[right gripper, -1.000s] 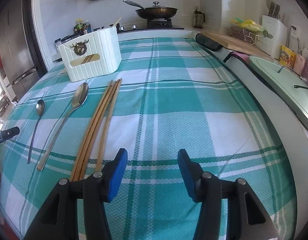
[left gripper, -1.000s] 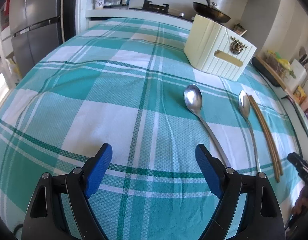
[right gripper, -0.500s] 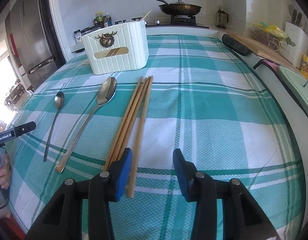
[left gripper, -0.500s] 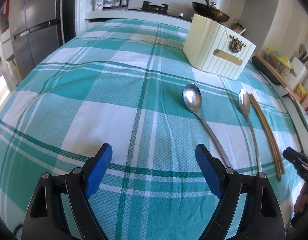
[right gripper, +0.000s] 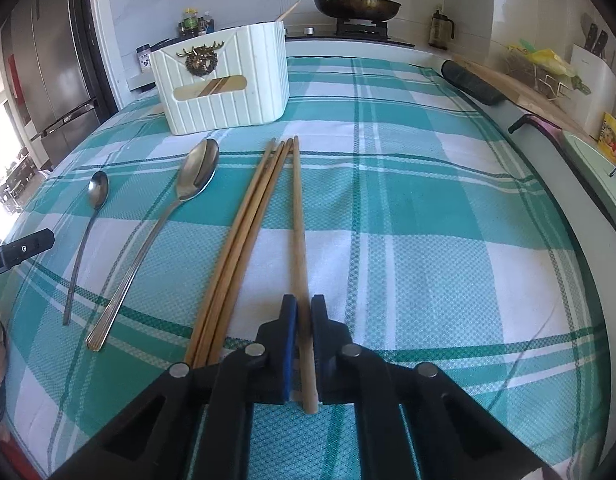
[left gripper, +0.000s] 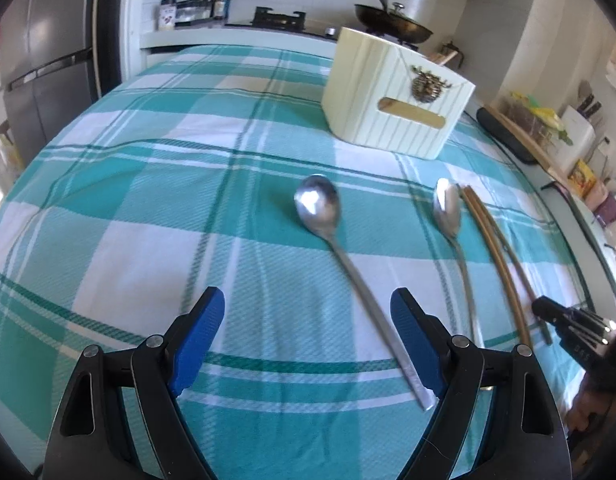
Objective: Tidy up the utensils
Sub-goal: 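Grasp a chopstick from the chopstick bundle with the right tool, then regrasp the single chopstick with the right tool while the left tool grasps a steel spoon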
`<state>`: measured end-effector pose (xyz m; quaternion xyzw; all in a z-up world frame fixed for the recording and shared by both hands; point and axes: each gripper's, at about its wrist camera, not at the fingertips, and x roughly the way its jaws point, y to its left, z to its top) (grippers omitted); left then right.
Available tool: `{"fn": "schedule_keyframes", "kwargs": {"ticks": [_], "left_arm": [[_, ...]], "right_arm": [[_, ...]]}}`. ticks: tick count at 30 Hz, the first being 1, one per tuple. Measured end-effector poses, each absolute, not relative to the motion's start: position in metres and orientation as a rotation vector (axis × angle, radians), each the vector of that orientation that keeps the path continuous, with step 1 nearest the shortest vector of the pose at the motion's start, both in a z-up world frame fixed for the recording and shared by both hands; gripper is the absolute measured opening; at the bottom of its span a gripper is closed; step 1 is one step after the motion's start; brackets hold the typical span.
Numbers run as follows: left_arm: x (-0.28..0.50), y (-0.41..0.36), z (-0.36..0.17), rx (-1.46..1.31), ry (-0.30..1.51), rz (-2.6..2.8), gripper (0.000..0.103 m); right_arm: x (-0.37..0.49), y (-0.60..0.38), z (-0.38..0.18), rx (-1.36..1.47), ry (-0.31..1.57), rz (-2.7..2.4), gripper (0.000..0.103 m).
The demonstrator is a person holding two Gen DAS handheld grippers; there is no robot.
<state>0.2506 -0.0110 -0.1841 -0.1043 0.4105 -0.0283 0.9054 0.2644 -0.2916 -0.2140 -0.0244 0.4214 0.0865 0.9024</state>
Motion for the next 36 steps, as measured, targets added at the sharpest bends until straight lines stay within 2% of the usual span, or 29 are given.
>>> {"fn": "schedule_keyframes", "kwargs": {"ticks": [8,23,27,28,29,31,36], "left_arm": [[0.269,-0.047,-0.196,-0.055,0.923,-0.046,0.086],[0.259,0.021,-0.197,-0.049,0.979,0.059,0.083],[0.266,0.013,-0.197,-0.011,1.0,0.015,0.086],[0.269,0.011,-0.197,-0.003,1.004,0.001,0.087],[0.271,0.008,-0.197,0.005,1.007,-0.015,0.088],[0.275,0.003,-0.198,0.021,1.008,-0.039,0.091],[0.288,-0.005,-0.199,0.044,1.006,-0.071,0.094]], "right_arm": [[0.265,-0.299,-0.213,-0.051,0.866,0.103,0.006],[0.259,-0.354,-0.214,-0.007,0.87,-0.068,0.006],[0.261,-0.354,-0.214,-0.007,0.873,-0.054,0.012],[0.261,-0.353,-0.214,-0.006,0.874,-0.046,0.017],[0.261,-0.352,-0.214,-0.005,0.876,-0.035,0.028],[0.261,-0.35,-0.214,-0.019,0.878,-0.032,0.042],[0.262,-0.348,-0.215,-0.04,0.883,-0.023,0.043]]}}
